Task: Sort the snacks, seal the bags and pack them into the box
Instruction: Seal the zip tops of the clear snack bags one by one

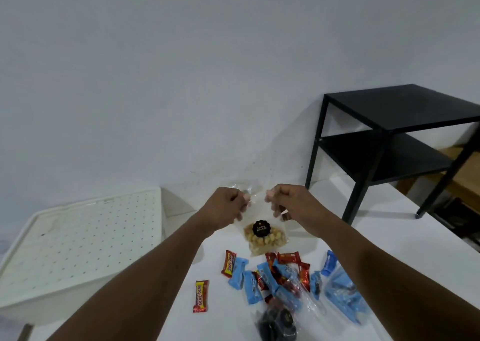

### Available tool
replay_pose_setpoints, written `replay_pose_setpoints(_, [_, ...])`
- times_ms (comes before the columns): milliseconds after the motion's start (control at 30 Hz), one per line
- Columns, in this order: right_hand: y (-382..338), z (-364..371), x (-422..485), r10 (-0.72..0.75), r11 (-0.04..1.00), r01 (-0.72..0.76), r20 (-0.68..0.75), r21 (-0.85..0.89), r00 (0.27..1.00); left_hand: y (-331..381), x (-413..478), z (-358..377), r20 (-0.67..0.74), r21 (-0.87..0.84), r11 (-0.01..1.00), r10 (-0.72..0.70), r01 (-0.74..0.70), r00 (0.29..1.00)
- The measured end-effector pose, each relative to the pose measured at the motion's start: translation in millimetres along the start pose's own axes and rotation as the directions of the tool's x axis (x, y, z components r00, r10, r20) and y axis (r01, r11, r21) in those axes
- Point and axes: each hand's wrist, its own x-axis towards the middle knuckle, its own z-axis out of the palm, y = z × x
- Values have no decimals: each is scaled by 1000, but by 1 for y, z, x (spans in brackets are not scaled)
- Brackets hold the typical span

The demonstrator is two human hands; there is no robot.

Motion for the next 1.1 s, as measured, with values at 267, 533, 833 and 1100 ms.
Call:
replay_pose_setpoints(267, [-9,9,5,-54,996,62,-111,67,992,-3,-7,-15,-67,-116,992,47,-54,997])
replay_pose_setpoints(533, [-10,19,0,-61,998,60,-32,-34,998,-4,-11,-17,-9,-15,997,81,-81,997])
replay_pose_setpoints(833, [-19,22,1,-149,981,123,-177,-149,973,-9,-14,-15,-102,-354,935,-12,-25,995])
replay_pose_setpoints(1100, [-23,27,-4,-72,997,69,-97,-34,993,-8,-20,-16,-151,-249,966,38,-75,988])
